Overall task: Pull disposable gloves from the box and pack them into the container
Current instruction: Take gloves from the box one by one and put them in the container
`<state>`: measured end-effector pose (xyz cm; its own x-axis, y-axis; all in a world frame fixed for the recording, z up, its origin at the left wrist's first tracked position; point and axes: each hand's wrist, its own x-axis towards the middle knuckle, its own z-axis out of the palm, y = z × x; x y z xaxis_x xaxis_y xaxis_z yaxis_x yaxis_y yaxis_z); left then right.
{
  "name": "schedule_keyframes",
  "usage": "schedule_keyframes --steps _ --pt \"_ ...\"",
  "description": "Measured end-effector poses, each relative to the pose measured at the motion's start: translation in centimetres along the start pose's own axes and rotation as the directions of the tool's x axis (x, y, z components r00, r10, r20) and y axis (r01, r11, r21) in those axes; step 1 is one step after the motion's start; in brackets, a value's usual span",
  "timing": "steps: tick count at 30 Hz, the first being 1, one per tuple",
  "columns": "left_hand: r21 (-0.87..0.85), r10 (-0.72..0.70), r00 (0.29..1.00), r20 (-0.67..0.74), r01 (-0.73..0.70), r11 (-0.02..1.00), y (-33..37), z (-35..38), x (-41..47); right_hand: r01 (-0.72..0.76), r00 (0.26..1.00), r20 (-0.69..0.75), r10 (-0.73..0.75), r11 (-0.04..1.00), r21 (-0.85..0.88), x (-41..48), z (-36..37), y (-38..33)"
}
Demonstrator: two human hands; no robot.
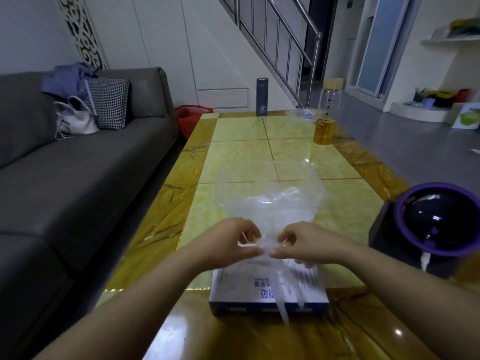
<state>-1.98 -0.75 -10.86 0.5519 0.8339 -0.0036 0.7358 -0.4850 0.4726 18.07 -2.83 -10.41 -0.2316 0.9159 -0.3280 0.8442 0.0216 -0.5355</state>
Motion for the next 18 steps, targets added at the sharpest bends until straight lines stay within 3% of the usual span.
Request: schedule_keyframes --steps 2,5,8,11,15,18 --pt "0.03 -0.061 0.995 0.077 0.058 0.998 -0.2 2.0 -0.8 0.026 0.997 -0.075 -0.028 0.999 -0.028 0.4 1.4 -0.3" --pt "0.02 -0.1 0.994 0.037 0.099 0.995 -0.2 4.1 -1.6 0.044 0.984 -0.174 -0.043 0.999 0.003 1.0 2.8 -0.7" --pt "0.073 -0.125 0.992 -0.008 0.125 0.989 -0.2 5.1 -1.7 0.105 0.961 -0.274 -0.033 0.962 0.253 0.7 2.3 -1.5" --pt "0.106 -0.131 0.991 -0.018 0.133 0.986 -0.3 5.4 -1.6 0.223 0.916 -0.399 0.034 0.786 0.577 -0.4 -0.2 -2.8" --pt "-0.107 -0.094 0.993 0.076 0.102 0.989 0.3 3.6 -2.0 0.311 0.895 -0.446 0.021 0.687 0.657 -1.9 -3.7 -3.8" --pt "-0.362 -0.034 0.977 0.212 0.111 0.925 1.4 0.4 -2.9 0.318 0.896 -0.442 0.049 0.623 0.715 -2.9 -4.7 -4.0"
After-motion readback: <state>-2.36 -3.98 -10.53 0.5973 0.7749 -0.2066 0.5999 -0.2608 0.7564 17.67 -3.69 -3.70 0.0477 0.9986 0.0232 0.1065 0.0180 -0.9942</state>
